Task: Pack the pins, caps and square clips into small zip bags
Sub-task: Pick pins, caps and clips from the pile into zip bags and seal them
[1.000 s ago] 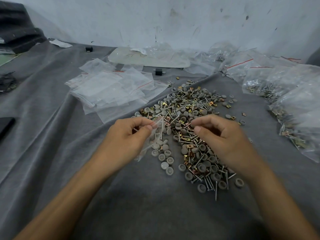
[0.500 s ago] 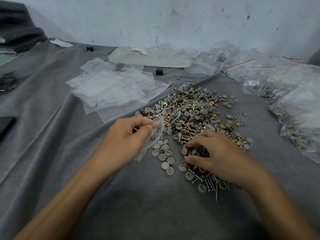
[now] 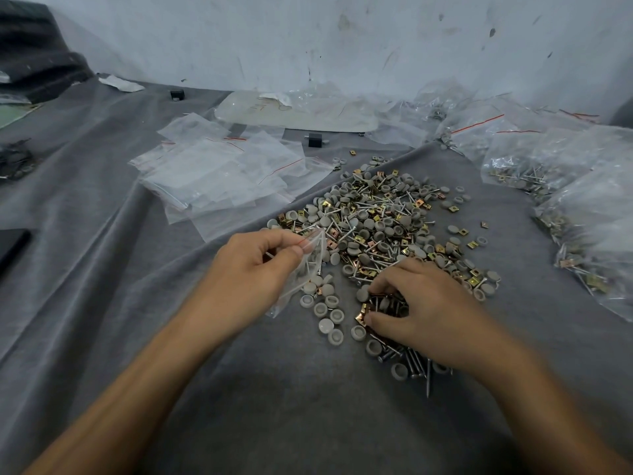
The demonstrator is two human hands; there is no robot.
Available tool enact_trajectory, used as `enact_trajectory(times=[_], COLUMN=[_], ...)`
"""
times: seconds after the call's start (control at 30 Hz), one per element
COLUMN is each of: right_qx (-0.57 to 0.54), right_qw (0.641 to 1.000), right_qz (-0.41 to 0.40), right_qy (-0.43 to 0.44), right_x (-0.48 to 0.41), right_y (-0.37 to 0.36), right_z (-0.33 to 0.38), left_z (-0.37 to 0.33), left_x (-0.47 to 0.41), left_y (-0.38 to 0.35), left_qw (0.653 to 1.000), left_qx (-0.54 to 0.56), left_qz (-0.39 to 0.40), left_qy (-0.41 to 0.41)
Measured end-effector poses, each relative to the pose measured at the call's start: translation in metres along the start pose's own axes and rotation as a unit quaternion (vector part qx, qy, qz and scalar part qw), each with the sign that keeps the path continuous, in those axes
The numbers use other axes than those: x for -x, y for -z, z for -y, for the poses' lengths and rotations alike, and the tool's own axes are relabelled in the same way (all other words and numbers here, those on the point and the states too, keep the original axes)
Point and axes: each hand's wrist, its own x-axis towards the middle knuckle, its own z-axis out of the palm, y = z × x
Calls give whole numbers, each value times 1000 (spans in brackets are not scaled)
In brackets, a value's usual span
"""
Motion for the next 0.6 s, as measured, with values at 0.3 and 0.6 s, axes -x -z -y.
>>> enact_trajectory(times=[0.3,0.6], right_qx=[1,36], right_qw=[1000,999], right_qz=[-6,6], right_qy=[8,24], right_x=[-3,-3], right_y=[-2,-3], right_z=[2,6], left_z=[-1,0], left_x=[0,0], left_y=[0,0], left_qw=[1000,1000], left_qx=[-23,0], left_qz=[-4,-4], left_qy=[-1,0])
